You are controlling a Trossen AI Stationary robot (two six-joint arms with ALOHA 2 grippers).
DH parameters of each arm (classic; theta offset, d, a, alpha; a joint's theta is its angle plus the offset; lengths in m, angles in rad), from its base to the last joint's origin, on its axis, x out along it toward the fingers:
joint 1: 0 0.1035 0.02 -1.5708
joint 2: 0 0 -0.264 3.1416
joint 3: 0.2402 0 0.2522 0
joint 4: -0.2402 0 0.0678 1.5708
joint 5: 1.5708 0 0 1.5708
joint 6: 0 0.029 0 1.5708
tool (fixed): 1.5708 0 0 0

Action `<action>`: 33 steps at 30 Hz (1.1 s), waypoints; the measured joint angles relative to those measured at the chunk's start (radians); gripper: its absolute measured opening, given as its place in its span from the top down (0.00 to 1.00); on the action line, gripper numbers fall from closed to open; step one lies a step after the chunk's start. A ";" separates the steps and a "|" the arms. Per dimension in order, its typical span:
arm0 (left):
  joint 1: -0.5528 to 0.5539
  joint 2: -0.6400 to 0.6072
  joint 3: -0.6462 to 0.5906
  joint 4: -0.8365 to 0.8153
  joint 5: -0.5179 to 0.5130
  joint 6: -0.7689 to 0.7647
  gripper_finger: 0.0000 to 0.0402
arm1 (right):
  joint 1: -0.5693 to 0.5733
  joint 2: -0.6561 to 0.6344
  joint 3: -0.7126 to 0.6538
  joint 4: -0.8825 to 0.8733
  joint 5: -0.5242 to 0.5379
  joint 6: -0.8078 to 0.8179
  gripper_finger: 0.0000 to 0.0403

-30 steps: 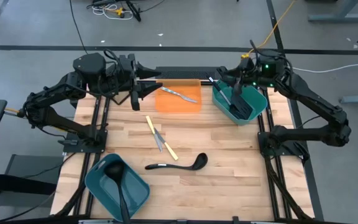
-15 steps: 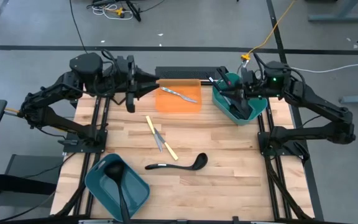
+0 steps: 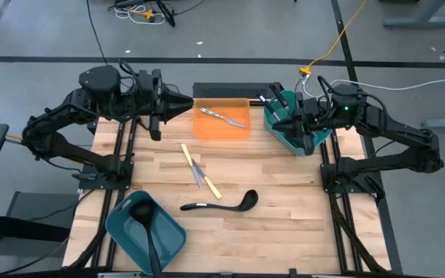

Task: Pick & Place Kitchen Items
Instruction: Put the left yellow knife into the orange bin

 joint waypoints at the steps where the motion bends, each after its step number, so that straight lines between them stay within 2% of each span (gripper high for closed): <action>1: 0.000 -0.001 0.000 0.000 0.000 0.002 0.77 | 0.010 0.000 0.000 0.007 0.000 0.000 0.93; 14: 0.000 0.002 0.000 -0.038 -0.002 0.003 0.86 | 0.123 0.000 0.000 0.041 0.001 0.001 0.99; 18: 0.000 0.002 0.000 -0.058 -0.002 0.022 0.88 | 0.149 0.000 0.000 0.040 0.050 0.001 0.98; 22: 0.000 0.002 0.000 -0.102 -0.002 0.052 0.90 | 0.158 0.000 0.000 0.040 0.088 0.000 0.98; 29: 0.000 0.002 0.000 -0.193 -0.002 0.104 0.98 | 0.158 0.000 0.000 0.040 0.088 0.001 0.98; 33: 0.000 0.002 0.000 -0.214 -0.003 0.124 0.98 | 0.158 0.000 0.000 0.040 0.089 0.001 0.98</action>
